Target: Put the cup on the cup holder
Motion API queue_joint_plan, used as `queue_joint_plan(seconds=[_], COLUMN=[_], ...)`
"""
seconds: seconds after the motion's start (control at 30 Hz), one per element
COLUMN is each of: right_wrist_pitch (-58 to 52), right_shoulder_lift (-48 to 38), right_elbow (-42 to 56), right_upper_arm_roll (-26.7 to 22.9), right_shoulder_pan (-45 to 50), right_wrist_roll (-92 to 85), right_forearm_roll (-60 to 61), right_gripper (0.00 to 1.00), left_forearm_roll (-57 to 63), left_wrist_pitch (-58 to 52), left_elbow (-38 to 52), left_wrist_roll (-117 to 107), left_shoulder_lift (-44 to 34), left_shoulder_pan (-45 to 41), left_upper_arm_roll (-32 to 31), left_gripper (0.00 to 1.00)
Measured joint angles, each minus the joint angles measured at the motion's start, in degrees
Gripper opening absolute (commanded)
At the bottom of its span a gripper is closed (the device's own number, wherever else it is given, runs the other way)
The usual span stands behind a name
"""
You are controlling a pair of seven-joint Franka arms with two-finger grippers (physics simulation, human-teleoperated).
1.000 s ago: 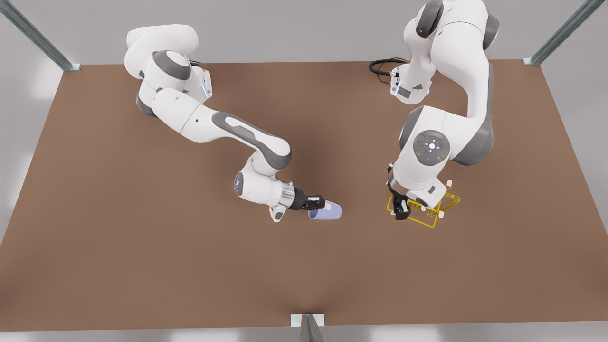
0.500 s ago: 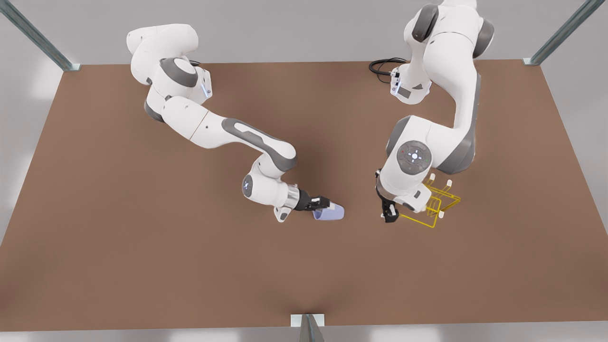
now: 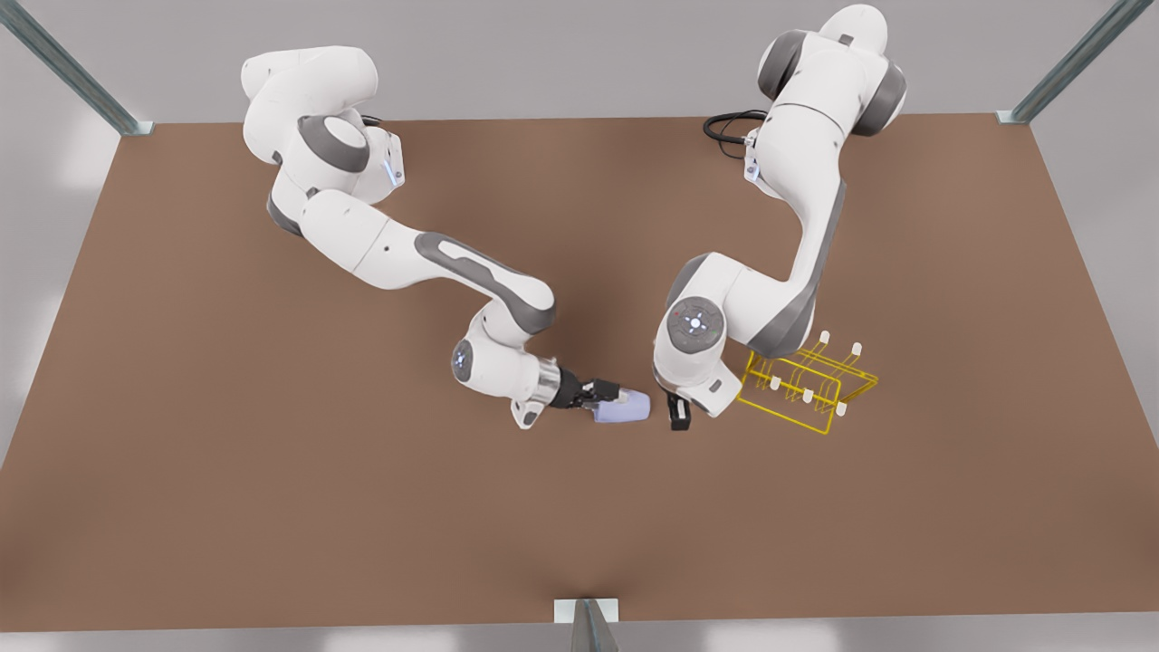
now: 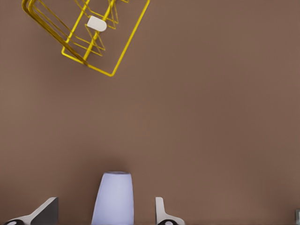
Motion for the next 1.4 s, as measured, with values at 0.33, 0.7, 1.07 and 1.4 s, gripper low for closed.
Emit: queue_joint_plan(seconds=[0.33,0.7,1.07,1.4], right_wrist_pitch=[-7.88,-49.86,-75.24,-74.91], right_shoulder_lift=[-15.55,-58.04,-63.24,-62.0], right_elbow=[-24.98,-15.61,-7.36,-7.32], right_upper_arm_roll=[11.93,-13.35,-39.1,-38.52], right_shoulder_pan=[-38.48,-33.55,-8.07,-11.08], right_wrist_roll=[-1.33,-6.93,-10.24,-11.9], right_forearm_roll=[-7.89,-14.35,-13.02,-12.34], right_gripper=[1.0,1.0,1.0,1.0], left_forearm_roll=[-0.04,0.01,0.8,2.26], left_wrist_pitch=[3.71,9.19,14.73,17.37], left_elbow=[0.83,1.7,1.67,1.63], left_wrist_roll=[-0.65,-0.79,-0.58,-0.46], left_shoulder_lift=[5.31,9.55,13.02,15.42], left_shoulder_pan=[-3.74,-5.1,-5.95,-6.2], left_upper_arm_roll=[-0.09,-0.02,0.37,0.4], left_gripper=[1.0,1.0,1.0,1.0])
